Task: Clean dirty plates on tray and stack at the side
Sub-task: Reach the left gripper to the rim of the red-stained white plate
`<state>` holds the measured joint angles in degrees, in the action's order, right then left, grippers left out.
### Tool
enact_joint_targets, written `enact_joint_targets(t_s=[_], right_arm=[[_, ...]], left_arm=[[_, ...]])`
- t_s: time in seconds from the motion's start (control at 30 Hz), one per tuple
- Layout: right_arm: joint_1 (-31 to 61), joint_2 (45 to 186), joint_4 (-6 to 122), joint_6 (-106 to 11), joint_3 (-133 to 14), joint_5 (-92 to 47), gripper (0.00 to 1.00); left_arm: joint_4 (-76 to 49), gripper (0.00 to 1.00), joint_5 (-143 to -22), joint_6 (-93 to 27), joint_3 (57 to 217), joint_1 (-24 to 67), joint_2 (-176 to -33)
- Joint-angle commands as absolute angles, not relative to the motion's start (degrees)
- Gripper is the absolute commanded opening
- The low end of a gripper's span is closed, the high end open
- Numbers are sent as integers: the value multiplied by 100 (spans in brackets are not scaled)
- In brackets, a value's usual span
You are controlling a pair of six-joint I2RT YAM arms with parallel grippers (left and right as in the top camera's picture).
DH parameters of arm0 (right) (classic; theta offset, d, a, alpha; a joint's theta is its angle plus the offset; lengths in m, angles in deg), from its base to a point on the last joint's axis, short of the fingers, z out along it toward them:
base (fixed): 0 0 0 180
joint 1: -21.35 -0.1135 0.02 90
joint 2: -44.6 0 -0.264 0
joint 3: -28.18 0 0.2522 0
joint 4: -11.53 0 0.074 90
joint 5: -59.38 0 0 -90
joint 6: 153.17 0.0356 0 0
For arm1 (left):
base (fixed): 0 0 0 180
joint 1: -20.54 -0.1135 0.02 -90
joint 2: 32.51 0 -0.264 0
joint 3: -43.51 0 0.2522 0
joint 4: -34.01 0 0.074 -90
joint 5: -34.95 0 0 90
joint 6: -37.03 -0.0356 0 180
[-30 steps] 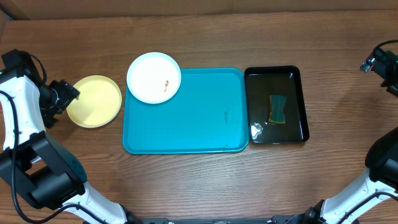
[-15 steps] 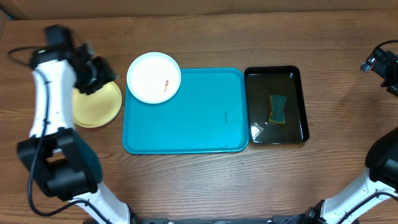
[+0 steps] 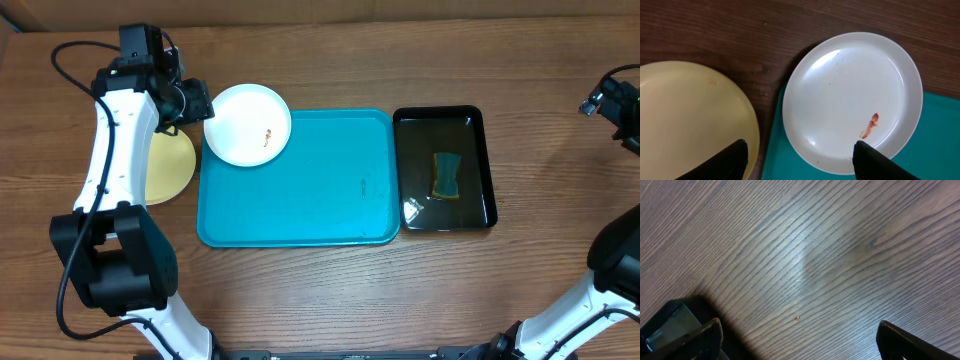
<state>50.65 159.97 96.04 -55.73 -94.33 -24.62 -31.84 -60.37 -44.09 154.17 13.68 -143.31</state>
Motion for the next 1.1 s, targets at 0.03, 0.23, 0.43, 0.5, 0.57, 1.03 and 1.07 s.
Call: enact_joint_targets(t_s=[0.03,0.23,0.43,0.5,0.57,1.03,1.07], right_arm=[[5067,15940,9586,-5586,-9516,-2458,100],[5067,15940,9586,-5586,-9516,-2458,100],[5067,15940,9586,-5586,-9516,-2458,100],[5067,15940,9586,-5586,-9516,-2458,100],[5067,15940,9586,-5586,-9516,-2458,100],[5067,15940,9586,-5586,-9516,-2458,100],[5067,15940,9586,-5586,-9516,-2458,100]], left_arm=[[-2964,68,-6103,-4912,15487,1347,-14777],[-2605,67,-6054,-4920,15487,1316,-15337],[-2310,62,-6183,-5012,15487,1344,-15597],[-2301,61,-6282,-5021,15487,1347,-15595],[-2323,59,-6356,-5023,15487,1347,-15597],[-2334,46,-6365,-5025,15485,1347,-15734],[-2336,45,-6360,-5030,15485,1344,-15745]])
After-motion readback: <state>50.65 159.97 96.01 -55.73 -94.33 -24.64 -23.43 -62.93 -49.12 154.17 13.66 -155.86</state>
